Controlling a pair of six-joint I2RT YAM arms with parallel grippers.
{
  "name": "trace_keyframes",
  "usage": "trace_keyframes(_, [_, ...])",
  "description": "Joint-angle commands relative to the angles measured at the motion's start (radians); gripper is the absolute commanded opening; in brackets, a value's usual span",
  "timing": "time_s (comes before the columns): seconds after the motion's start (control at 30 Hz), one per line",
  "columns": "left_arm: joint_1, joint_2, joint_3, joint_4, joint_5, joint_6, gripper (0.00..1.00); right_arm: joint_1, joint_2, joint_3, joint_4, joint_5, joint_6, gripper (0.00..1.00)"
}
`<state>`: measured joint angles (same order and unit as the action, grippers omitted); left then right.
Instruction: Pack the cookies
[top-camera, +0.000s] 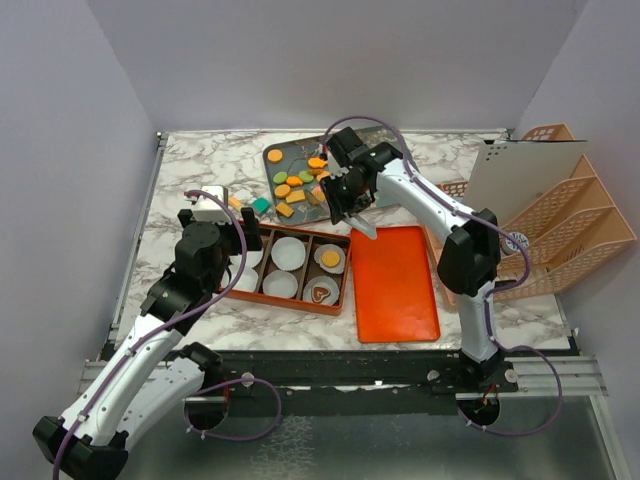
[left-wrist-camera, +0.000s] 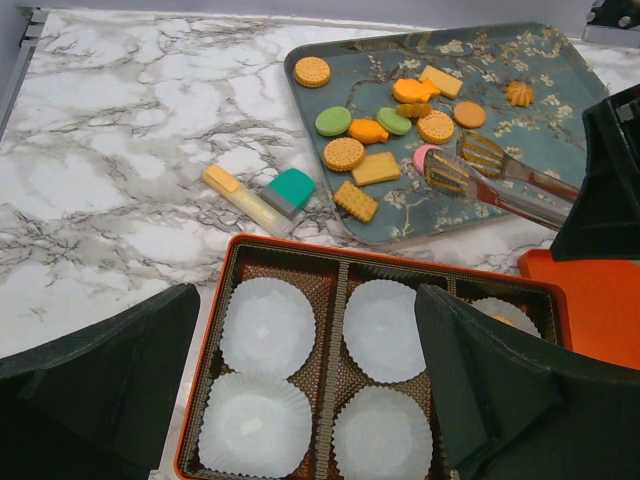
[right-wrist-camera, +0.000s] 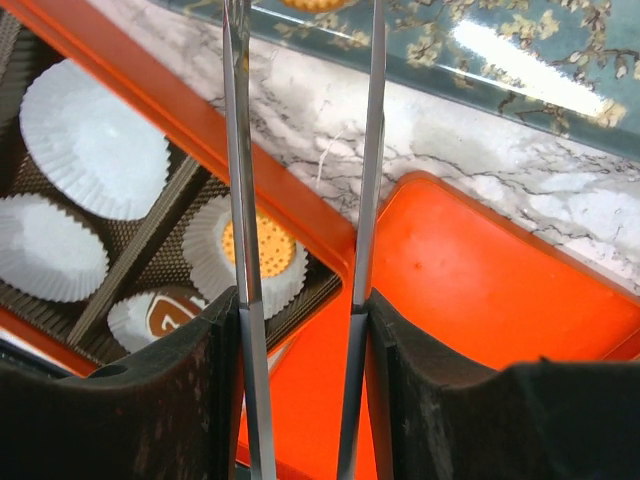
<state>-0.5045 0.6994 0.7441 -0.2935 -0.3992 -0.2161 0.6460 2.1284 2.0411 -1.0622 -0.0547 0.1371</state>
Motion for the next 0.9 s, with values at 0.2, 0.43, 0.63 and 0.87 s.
trace_keyframes(0.2, [-0.003, 0.004, -0.008, 0.012, 0.025, 0.004, 0.98, 0.041, -0.208, -0.224, 0.142, -0.127, -0.046, 0.19])
trace_keyframes(0.43, [-0.002, -0.001, -0.008, 0.004, -0.004, 0.004, 0.99, 0.092, -0.293, -0.327, 0.156, -0.135, -0.099, 0.18])
trace_keyframes(0.63, [0.004, -0.024, -0.009, 0.004, -0.057, -0.001, 0.99, 0.157, -0.316, -0.380, 0.163, -0.148, -0.126, 0.18])
trace_keyframes(0.87, [0.010, -0.064, -0.015, 0.008, -0.117, -0.011, 0.99, 0.213, -0.273, -0.381, 0.165, -0.142, -0.128, 0.18])
